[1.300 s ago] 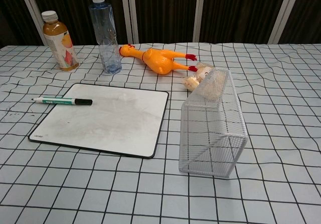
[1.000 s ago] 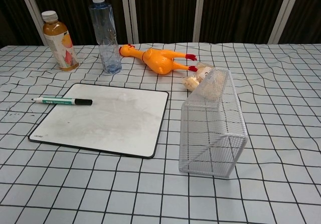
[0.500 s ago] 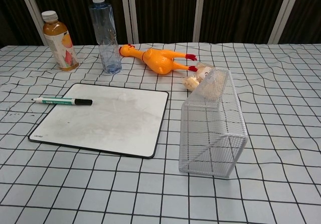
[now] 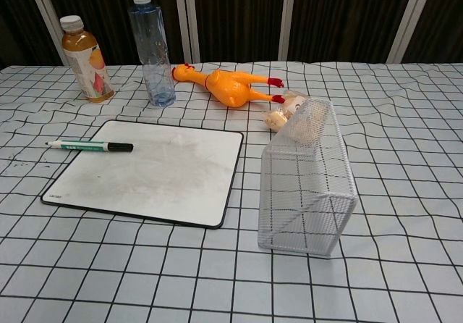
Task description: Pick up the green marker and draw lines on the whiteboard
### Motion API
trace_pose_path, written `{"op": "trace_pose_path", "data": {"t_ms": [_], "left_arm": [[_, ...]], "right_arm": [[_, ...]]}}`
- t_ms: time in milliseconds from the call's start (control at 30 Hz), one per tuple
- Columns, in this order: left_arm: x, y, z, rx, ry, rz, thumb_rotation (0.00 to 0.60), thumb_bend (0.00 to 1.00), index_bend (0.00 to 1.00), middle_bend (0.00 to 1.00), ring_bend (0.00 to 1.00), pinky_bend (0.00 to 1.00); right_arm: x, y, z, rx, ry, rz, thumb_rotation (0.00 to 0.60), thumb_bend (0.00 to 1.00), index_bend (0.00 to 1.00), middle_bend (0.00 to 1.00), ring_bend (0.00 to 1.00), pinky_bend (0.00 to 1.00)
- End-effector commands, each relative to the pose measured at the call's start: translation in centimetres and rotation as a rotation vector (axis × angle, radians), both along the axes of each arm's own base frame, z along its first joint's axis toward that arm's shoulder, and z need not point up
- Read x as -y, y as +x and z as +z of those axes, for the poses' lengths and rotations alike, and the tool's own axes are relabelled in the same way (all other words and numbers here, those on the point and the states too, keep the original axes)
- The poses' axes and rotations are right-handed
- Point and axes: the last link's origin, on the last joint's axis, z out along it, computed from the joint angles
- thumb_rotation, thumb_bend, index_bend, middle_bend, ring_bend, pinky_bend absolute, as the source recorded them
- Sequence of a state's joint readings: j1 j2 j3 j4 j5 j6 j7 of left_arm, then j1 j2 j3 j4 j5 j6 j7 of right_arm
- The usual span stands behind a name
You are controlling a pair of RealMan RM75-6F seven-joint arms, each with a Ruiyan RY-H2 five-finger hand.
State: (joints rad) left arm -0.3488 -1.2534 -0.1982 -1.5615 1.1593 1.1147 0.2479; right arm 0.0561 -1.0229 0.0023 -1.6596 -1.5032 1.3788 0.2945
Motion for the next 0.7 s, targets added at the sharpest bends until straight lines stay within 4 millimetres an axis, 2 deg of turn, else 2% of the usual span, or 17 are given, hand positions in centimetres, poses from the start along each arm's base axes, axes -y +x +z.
{"op": "trace_pose_path", "data": {"t_ms": [33, 333, 700], "left_arm": [[-3.8, 1.5, -2.3, -0.038, -0.034, -0.015, 0.600, 0.30, 0.42, 0.04, 0.00, 0.00], [-8.2, 3.6, -6.2, -0.087, -0.100, -0.014, 0.600, 0.35, 0.45, 0.05, 0.00, 0.00], [-10.6, 5.6, -10.1, -0.115, -0.144, -0.030, 0.600, 0.38, 0.47, 0.06, 0.00, 0.00]], "right_arm": [[0.1, 0.0, 0.0, 0.009, 0.000, -0.005, 0.600, 0.27, 0.00, 0.00, 0.00, 0.00], [0.4, 0.1, 0.1, 0.033, 0.000, -0.012, 0.600, 0.27, 0.00, 0.00, 0.00, 0.00], [0.7, 0.1, 0.2, 0.047, -0.003, -0.020, 0.600, 0.27, 0.00, 0.00, 0.00, 0.00]]}}
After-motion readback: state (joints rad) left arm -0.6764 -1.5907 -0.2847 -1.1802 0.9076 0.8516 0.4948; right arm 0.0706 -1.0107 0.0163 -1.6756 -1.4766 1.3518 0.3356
